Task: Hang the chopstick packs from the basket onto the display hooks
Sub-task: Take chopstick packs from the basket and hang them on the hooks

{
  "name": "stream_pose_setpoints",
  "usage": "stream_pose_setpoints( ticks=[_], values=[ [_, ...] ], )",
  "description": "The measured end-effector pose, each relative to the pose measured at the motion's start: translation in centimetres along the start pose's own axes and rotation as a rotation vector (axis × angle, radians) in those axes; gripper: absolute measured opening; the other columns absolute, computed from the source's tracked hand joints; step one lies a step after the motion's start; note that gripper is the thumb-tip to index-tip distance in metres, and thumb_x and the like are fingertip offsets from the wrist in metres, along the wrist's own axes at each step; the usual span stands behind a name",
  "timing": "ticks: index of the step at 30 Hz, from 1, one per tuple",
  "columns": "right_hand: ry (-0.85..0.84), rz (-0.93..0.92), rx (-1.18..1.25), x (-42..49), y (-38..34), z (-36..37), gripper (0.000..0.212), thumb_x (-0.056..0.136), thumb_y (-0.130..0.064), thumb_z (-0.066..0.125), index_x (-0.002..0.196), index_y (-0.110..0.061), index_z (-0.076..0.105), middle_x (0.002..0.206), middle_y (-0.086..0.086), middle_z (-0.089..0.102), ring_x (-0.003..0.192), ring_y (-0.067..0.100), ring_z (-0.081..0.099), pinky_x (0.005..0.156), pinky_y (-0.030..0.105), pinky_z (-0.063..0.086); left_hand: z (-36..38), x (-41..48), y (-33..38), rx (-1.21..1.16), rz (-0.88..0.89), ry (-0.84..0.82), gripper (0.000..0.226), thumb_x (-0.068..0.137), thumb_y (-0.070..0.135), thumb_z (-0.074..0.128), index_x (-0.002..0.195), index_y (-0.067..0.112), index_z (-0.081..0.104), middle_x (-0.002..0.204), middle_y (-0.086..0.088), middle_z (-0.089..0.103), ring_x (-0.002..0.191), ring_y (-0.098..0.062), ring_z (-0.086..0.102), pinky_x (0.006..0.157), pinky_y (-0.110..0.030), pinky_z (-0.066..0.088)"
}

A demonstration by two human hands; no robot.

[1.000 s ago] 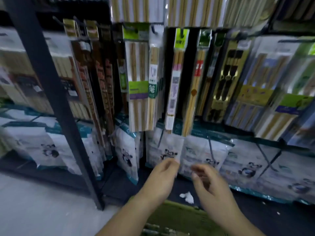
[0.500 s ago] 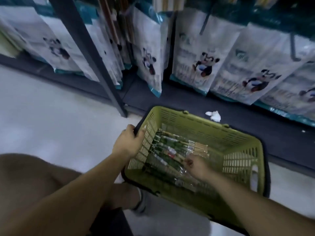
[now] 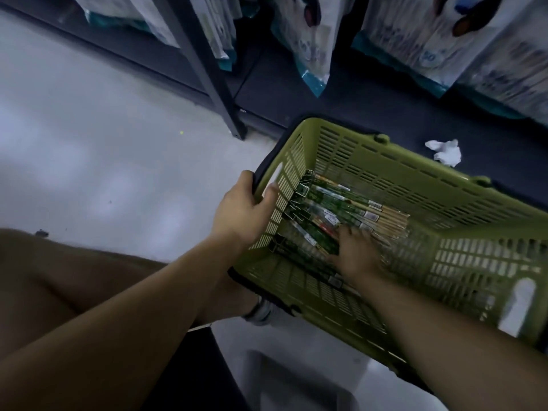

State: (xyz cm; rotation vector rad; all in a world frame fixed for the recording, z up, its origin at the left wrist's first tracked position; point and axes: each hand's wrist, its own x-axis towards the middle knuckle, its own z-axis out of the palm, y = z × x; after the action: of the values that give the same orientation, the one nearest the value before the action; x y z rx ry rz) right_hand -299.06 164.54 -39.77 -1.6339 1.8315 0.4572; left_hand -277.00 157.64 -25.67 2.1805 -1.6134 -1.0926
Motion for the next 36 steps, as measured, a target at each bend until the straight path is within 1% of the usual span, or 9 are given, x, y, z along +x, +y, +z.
stream_pose_setpoints(
  ticks=[11, 14, 18, 23, 26, 29, 32, 34, 36],
  values=[
    [-0.070, -0.047, 0.097, 0.7, 1.2, -0.4, 0.057, 0.096, -0.034, 0.066, 0.149, -0.022, 0.048, 0.119, 0.013, 0.068, 0.100, 0.030, 0.067, 0.071, 0.032, 0.052, -0.1, 0.3, 0.1, -0.004, 0.014, -0.016, 0.034, 0.101, 0.052, 0.051, 0.101, 0.019, 0.047, 0.083, -0.006, 0.064, 0.075, -0.026, 0.064, 0.069, -0.047, 0.056],
    [-0.085, 0.015, 0.181, 0.3, 1.9, -1.0, 0.037, 0.094, -0.038, 0.070, 0.123, -0.016, 0.064, 0.105, 0.009, 0.068, 0.087, 0.026, 0.063, 0.068, 0.030, 0.046, -0.1, 0.3, 0.1, -0.011, 0.013, -0.022, 0.034, 0.101, 0.049, 0.053, 0.100, 0.016, 0.045, 0.080, -0.009, 0.063, 0.073, -0.029, 0.062, 0.068, -0.045, 0.053],
    [-0.085, -0.020, 0.285, -0.2, 2.3, -3.4, 0.019, 0.094, -0.036, 0.070, 0.086, -0.023, 0.057, 0.079, 0.001, 0.060, 0.069, 0.017, 0.057, 0.054, 0.027, 0.035, -0.2, 0.4, -0.1, -0.002, 0.010, -0.057, 0.031, 0.100, 0.046, 0.055, 0.108, 0.017, 0.046, 0.090, -0.010, 0.064, 0.080, -0.031, 0.065, 0.071, -0.045, 0.055],
    [0.032, -0.123, 0.547, -2.2, 0.6, -7.7, 0.024, 0.094, -0.034, 0.071, 0.077, -0.024, 0.057, 0.072, -0.003, 0.061, 0.062, 0.011, 0.057, 0.051, 0.025, 0.035, -0.5, -0.5, -0.2, -0.058, 0.207, 0.125, 0.054, 0.095, 0.029, 0.068, 0.142, 0.012, 0.046, 0.135, -0.007, 0.049, 0.123, -0.024, 0.054, 0.104, -0.044, 0.049],
    [0.097, -0.199, 0.623, -4.3, -1.8, -10.4, 0.026, 0.092, -0.034, 0.073, 0.075, -0.021, 0.058, 0.069, -0.004, 0.060, 0.059, 0.007, 0.054, 0.050, 0.025, 0.036, -1.0, -1.2, 1.0, -0.145, 0.375, 0.261, 0.041, 0.094, 0.032, 0.071, 0.128, 0.015, 0.059, 0.125, 0.004, 0.049, 0.109, -0.005, 0.054, 0.095, -0.030, 0.051],
    [0.129, -0.333, 0.640, -6.5, -4.6, -13.3, 0.029, 0.091, -0.031, 0.074, 0.070, -0.024, 0.056, 0.063, -0.007, 0.059, 0.055, 0.003, 0.052, 0.050, 0.024, 0.038, -1.2, -1.8, 3.2, -0.358, 0.252, -0.077, 0.054, 0.087, 0.055, 0.069, 0.127, 0.020, 0.065, 0.122, 0.005, 0.064, 0.108, -0.009, 0.063, 0.094, -0.029, 0.053],
    [0.113, -0.449, 0.635, -8.4, -6.9, -15.1, 0.027, 0.091, -0.028, 0.073, 0.070, -0.030, 0.056, 0.058, -0.009, 0.061, 0.048, 0.004, 0.052, 0.046, 0.020, 0.037, -0.8, -2.9, 4.8, -0.732, 0.013, -0.453, 0.040, 0.095, 0.046, 0.068, 0.127, 0.022, 0.065, 0.121, -0.002, 0.073, 0.107, -0.014, 0.072, 0.085, -0.028, 0.058],
    [0.086, -0.468, 0.681, -8.9, -7.5, -15.1, 0.017, 0.091, -0.027, 0.074, 0.077, -0.024, 0.065, 0.064, -0.001, 0.065, 0.054, 0.015, 0.056, 0.052, 0.032, 0.042, -0.7, -3.1, 5.2, -0.822, -0.022, -0.449, 0.022, 0.101, 0.035, 0.064, 0.115, 0.019, 0.068, 0.116, -0.008, 0.074, 0.100, -0.018, 0.074, 0.074, -0.027, 0.060],
    [0.002, -0.463, 0.837, -9.0, -7.2, -14.7, 0.015, 0.091, -0.030, 0.076, 0.084, -0.016, 0.074, 0.071, -0.001, 0.071, 0.061, 0.015, 0.063, 0.061, 0.031, 0.048, -1.0, -2.7, 5.3, -0.848, -0.018, -0.358, 0.017, 0.103, 0.033, 0.062, 0.106, 0.017, 0.068, 0.111, -0.005, 0.075, 0.102, -0.019, 0.072, 0.081, -0.032, 0.061]
  ],
)
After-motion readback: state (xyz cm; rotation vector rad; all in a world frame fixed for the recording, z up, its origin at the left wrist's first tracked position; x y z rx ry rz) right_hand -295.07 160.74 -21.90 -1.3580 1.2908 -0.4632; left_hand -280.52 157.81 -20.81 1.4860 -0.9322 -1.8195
